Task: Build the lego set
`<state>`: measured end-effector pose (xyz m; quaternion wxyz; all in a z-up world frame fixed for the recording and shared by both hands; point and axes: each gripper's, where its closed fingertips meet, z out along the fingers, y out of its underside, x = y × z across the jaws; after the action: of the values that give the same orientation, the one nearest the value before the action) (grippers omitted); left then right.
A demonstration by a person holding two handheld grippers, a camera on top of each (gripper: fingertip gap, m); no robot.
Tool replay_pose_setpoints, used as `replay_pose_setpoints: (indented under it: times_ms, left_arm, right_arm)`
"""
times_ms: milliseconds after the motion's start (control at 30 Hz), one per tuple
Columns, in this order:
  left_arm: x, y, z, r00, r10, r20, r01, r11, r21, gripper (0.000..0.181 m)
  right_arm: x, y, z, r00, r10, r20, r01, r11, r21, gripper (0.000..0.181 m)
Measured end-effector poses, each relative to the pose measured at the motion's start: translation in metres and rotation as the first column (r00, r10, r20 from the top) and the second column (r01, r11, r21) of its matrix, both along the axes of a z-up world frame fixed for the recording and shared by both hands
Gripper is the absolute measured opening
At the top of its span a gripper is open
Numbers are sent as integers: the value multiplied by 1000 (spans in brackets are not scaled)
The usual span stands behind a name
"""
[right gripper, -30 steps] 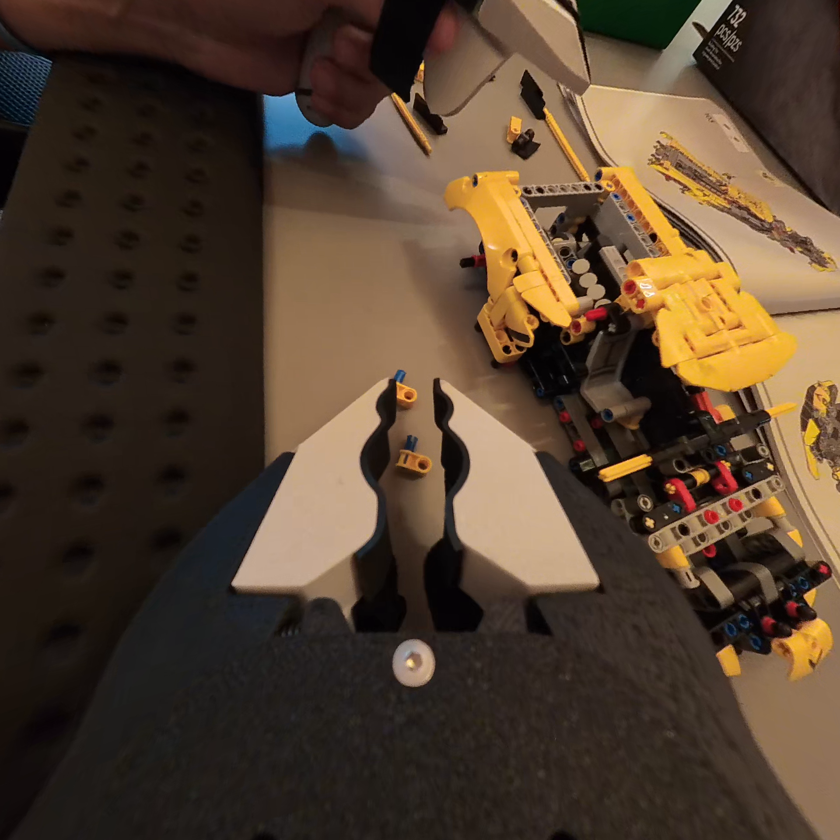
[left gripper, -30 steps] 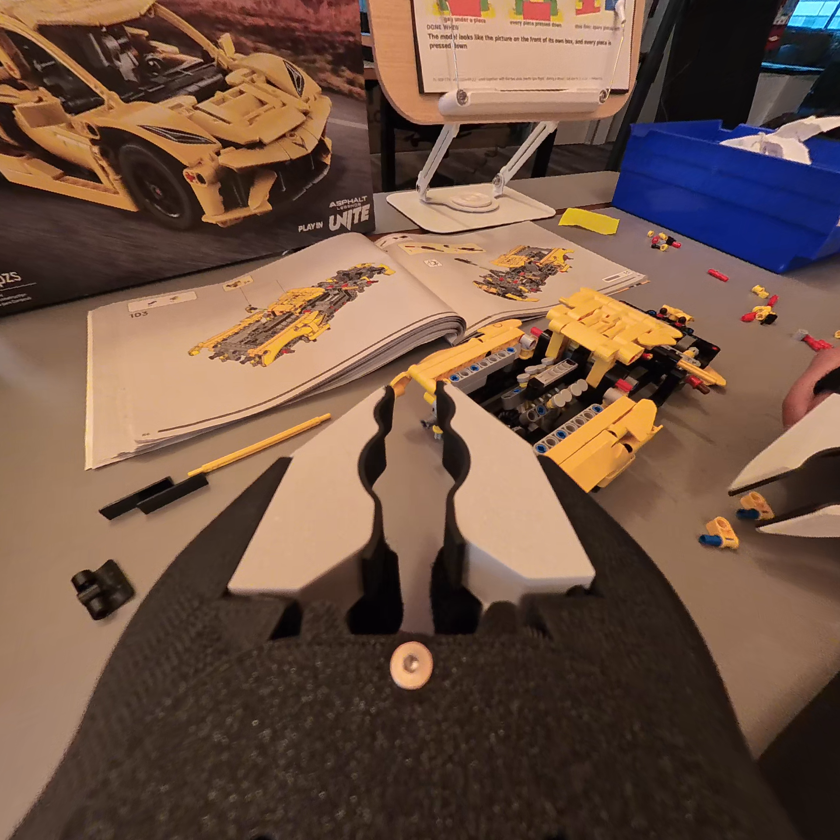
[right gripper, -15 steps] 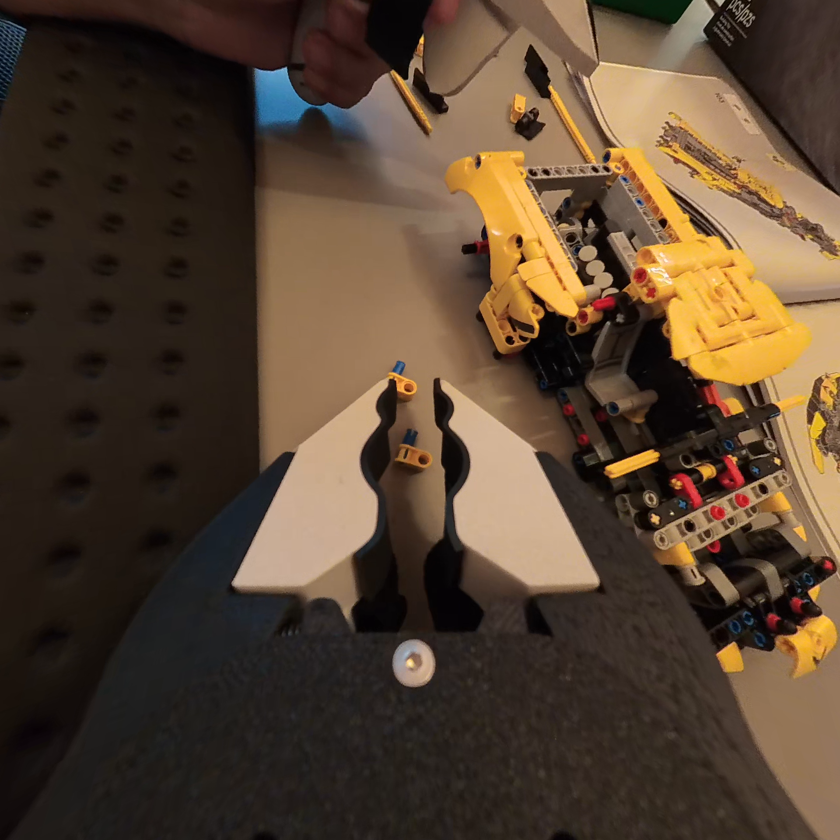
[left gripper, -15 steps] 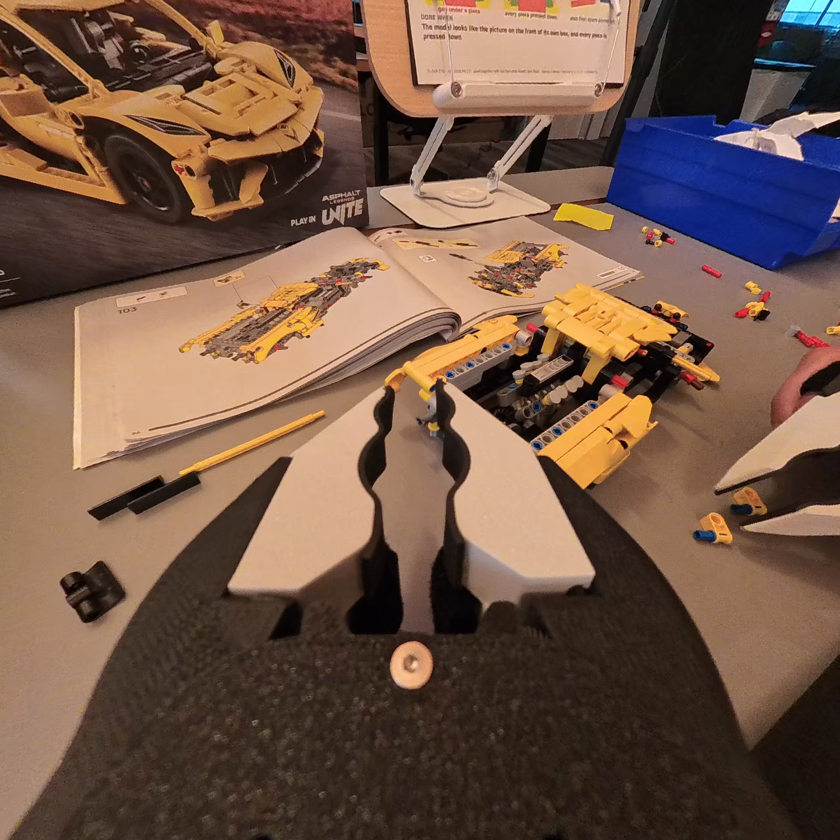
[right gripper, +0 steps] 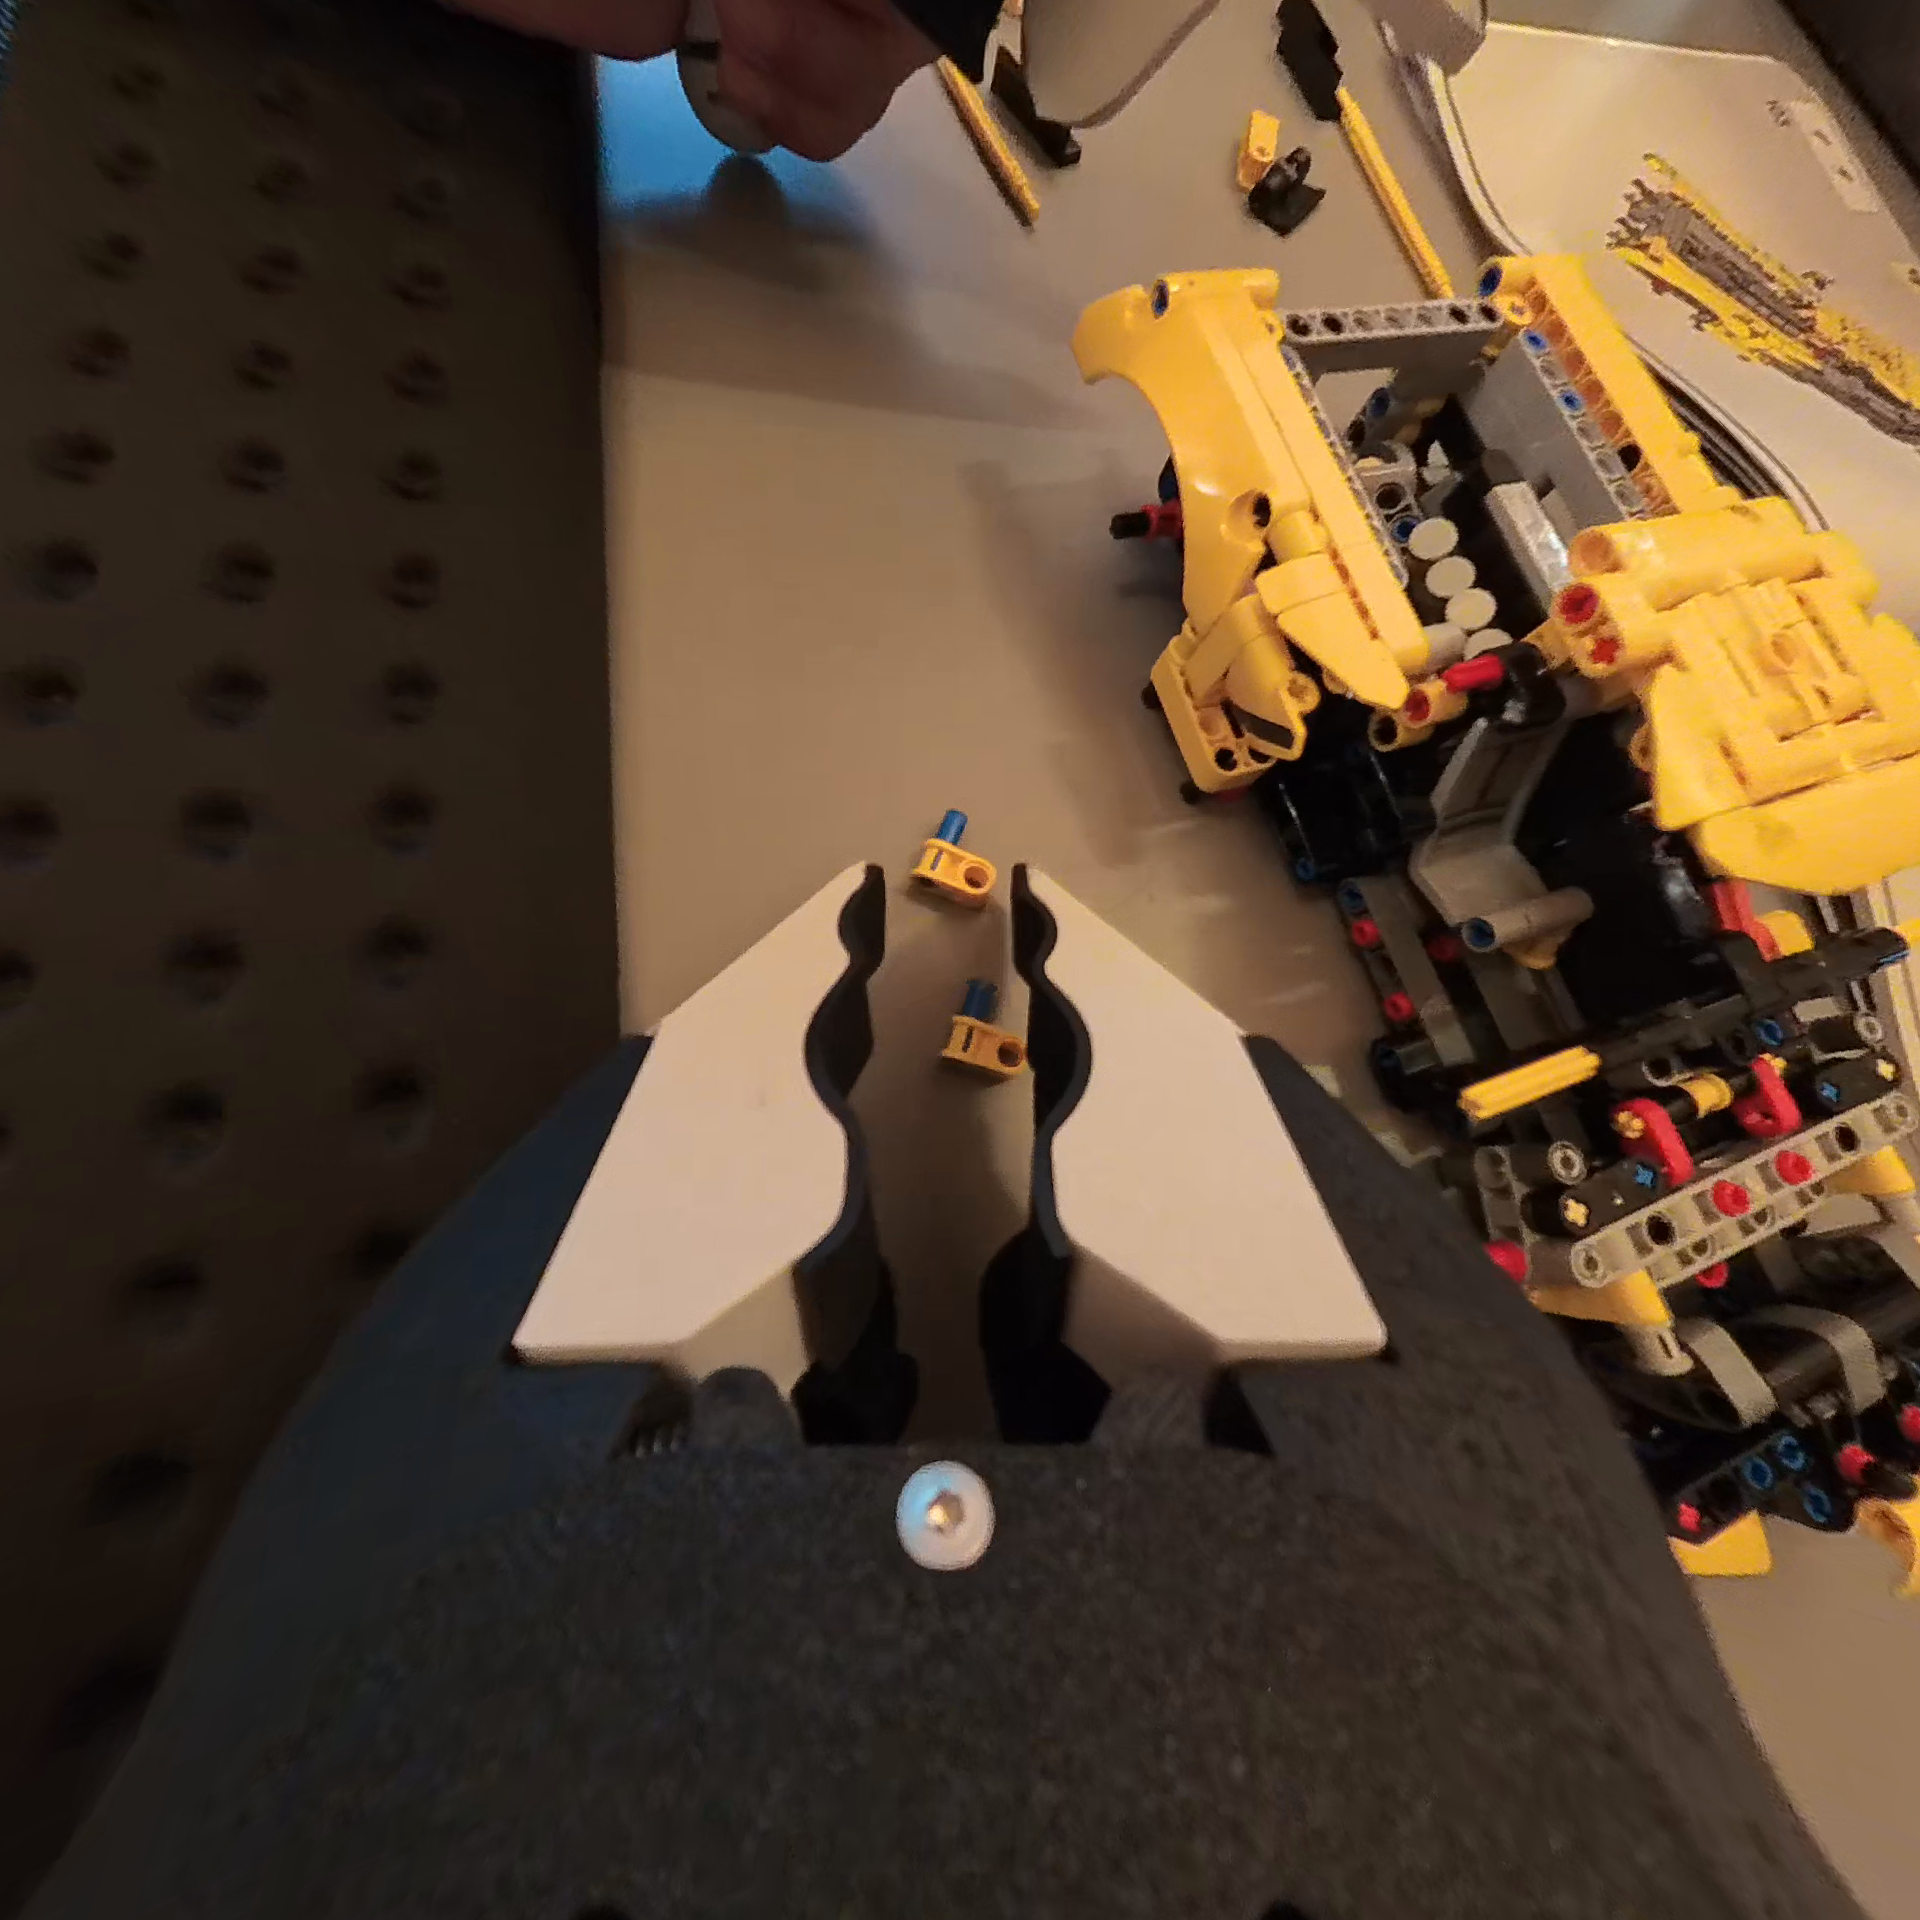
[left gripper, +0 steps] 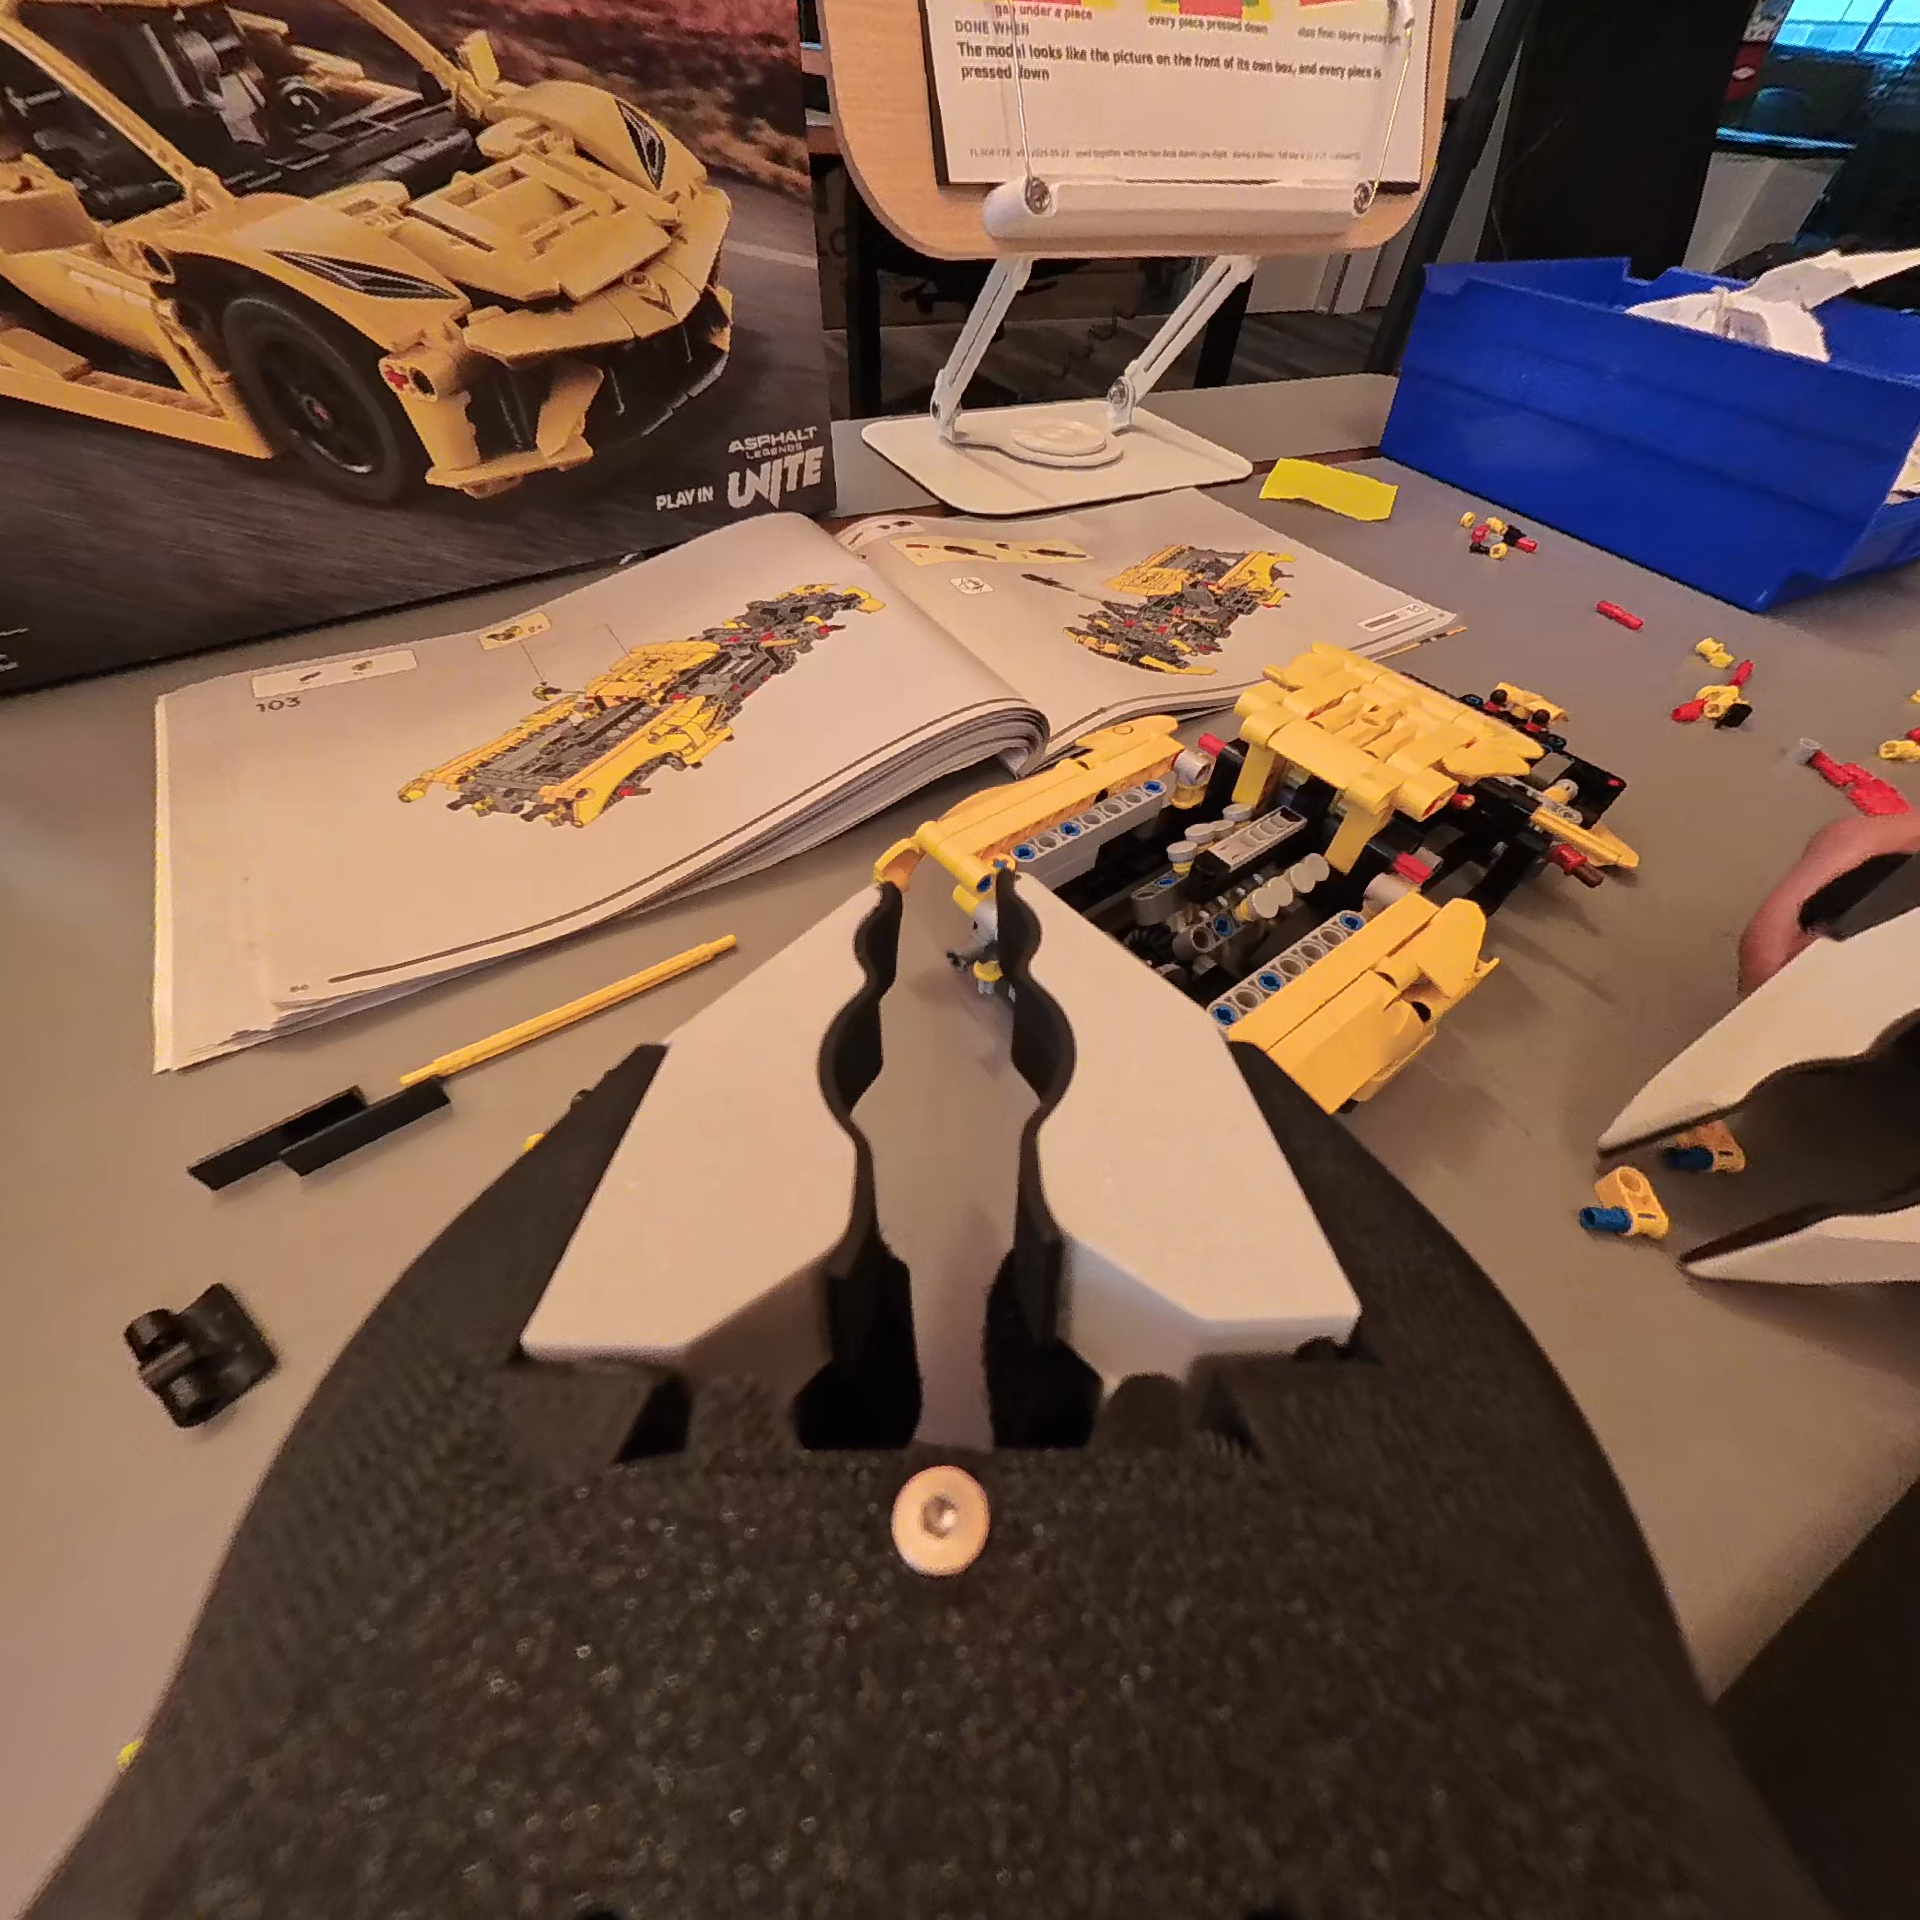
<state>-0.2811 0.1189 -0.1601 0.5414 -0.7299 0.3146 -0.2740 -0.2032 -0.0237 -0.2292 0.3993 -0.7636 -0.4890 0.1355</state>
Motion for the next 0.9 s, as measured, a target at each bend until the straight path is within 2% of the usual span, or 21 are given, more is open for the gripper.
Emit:
replay_pose_setpoints:
  times_ms: [267, 367, 500, 567, 600, 667, 700, 733, 800, 867, 900]
  left_arm:
    - [1, 0, -1, 1000, -8, -5, 8, 1000, -5, 18]
    - [3, -2, 0, 1000, -16, -11, 16, 1000, 8, 18]
    - [15, -18, 12, 995, -95, -24, 97, 990, 101, 18]
    - [28, -39, 18, 981, -185, -56, 192, 966, 173, 18]
    - [34, -49, 18, 972, -215, -91, 230, 950, 211, 18]
    - [47, -68, 14, 946, -268, -181, 309, 912, 269, 18]
    - [54, -77, 12, 932, -290, -218, 346, 891, 293, 18]
    - [59, -83, 10, 922, -299, -246, 368, 876, 312, 18]
    - [68, -91, 8, 908, -311, -279, 394, 860, 323, 18]
    - [75, -97, 6, 898, -342, -277, 420, 855, 305, 18]
    - [77, -97, 9, 903, -344, -259, 414, 858, 305, 18]
  right_arm:
    - [-3, 3, -1, 998, -3, 57, 0, 999, 54, 16]
    - [-3, 7, -1, 998, -45, 52, 44, 999, 18, 16]
    - [5, 24, 16, 979, -182, -90, 177, 983, -55, 15]
    - [10, 35, 38, 925, -285, -251, 266, 958, -108, 15]
    - [8, 38, 51, 877, -322, -356, 280, 946, -164, 15]
    - [5, 46, 71, 728, -418, -543, 288, 906, -311, 15]
    - [3, 49, 75, 648, -471, -599, 282, 879, -385, 15]
    - [-1, 50, 74, 595, -505, -625, 270, 858, -436, 15]
    - [-5, 53, 70, 560, -539, -629, 277, 838, -471, 15]
    - [-5, 54, 84, 502, -522, -689, 264, 852, -453, 15]
    - [-6, 54, 84, 501, -522, -691, 255, 851, -458, 15]
